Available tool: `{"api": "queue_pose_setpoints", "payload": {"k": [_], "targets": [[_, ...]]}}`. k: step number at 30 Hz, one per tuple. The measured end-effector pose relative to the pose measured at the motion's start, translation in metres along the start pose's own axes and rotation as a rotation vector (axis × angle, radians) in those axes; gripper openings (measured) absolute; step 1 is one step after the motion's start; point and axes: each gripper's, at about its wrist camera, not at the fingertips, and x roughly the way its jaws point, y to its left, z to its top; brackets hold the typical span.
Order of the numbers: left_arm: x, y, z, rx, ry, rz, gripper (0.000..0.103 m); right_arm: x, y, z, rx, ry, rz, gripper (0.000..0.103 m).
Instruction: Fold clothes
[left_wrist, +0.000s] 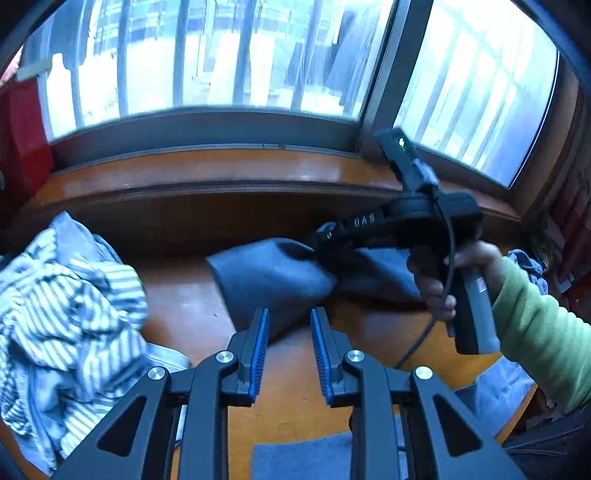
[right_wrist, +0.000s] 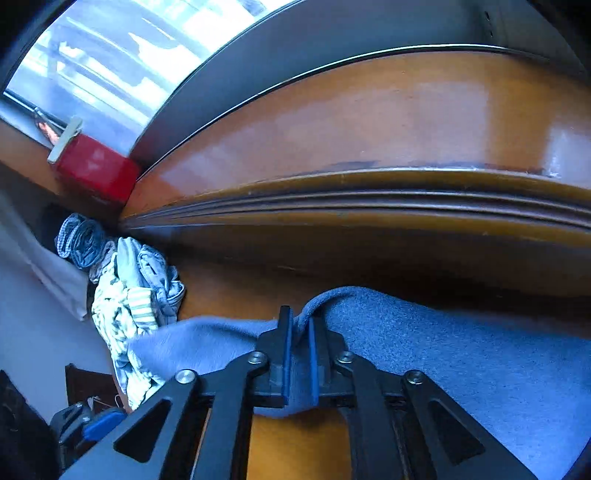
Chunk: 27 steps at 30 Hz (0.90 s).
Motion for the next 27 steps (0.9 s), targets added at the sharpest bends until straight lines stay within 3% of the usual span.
{"api": "queue_pose_setpoints", "payload": {"k": [1, 4, 8, 15, 21, 27], "targets": [[0.006, 0.001, 0.000, -0.001, 0.010, -0.007, 0.021, -0.006, 0.000, -0.002, -0.013, -0.015, 0.003, 0.031], [0.024, 0.001, 0.003, -0.004, 0.034, -0.024, 0.021, -0.039, -0.001, -0.020, -0.060, -0.115, -0.033, 0.045], [0.056, 0.001, 0.013, 0.010, 0.051, -0.044, 0.021, -0.078, -0.019, -0.053, -0.055, -0.202, -0.106, 0.045], [0.120, 0.015, 0.031, 0.048, 0.144, 0.069, 0.021, -0.089, -0.081, -0.115, 0.063, -0.109, -0.230, 0.044], [0.150, 0.039, 0.046, 0.059, 0.223, 0.180, 0.024, -0.092, -0.096, -0.113, 0.078, -0.173, -0.234, 0.042], [0.152, 0.033, 0.033, 0.173, 0.246, 0.287, 0.043, -0.091, -0.093, -0.116, 0.052, -0.080, -0.210, 0.042]]}}
